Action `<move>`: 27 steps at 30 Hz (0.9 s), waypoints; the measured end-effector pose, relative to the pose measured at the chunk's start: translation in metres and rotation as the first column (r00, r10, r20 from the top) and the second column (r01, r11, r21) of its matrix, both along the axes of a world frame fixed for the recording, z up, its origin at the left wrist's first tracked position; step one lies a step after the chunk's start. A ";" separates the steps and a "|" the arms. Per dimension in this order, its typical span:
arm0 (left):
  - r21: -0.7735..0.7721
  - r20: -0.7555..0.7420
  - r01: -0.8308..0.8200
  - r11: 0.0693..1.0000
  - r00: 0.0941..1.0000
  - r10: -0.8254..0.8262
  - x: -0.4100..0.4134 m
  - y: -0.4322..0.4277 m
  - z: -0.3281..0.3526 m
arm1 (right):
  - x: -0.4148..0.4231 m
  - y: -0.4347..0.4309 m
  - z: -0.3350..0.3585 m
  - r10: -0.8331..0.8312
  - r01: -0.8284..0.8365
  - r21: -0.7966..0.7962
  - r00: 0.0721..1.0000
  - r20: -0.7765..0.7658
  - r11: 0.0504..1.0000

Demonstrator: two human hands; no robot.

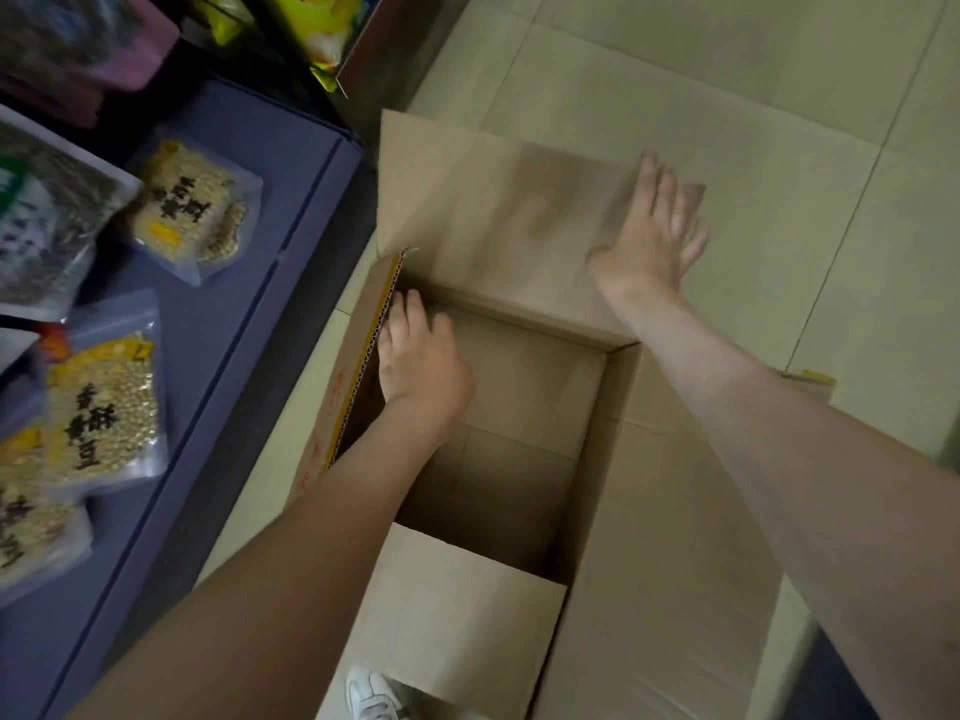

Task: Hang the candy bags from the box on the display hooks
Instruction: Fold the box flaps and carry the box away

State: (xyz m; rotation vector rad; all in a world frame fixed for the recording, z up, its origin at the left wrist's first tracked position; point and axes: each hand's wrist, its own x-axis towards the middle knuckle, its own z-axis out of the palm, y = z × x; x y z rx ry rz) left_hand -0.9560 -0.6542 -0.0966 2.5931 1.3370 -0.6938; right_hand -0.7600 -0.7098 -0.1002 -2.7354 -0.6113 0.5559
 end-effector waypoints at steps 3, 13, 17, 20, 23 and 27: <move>-0.005 0.117 -0.065 0.998 0.991 0.065 -0.003 0.018 0.018 | 0.016 0.027 0.011 0.174 -0.179 -0.182 0.984 -0.045 0.967; 0.040 0.123 -0.167 0.985 0.979 0.161 -0.019 0.083 0.045 | 0.035 0.067 0.027 0.261 -0.276 -0.360 0.961 -0.091 0.891; 0.003 0.186 -0.198 0.980 0.963 0.194 -0.016 0.099 0.048 | 0.009 0.071 0.042 0.411 -0.394 -0.392 0.911 -0.044 0.831; 0.008 0.262 -0.215 0.977 0.943 0.206 -0.030 0.106 0.053 | -0.038 0.050 0.048 0.511 -0.478 -0.303 0.859 0.036 0.825; 0.170 0.257 -0.171 0.971 0.958 0.123 -0.053 0.099 0.051 | -0.090 0.017 0.047 0.542 -0.507 -0.272 0.838 0.067 0.818; 0.166 0.262 -0.275 0.947 0.938 0.227 -0.089 0.067 0.042 | -0.145 -0.015 0.028 0.526 -0.532 -0.257 0.845 -0.097 0.807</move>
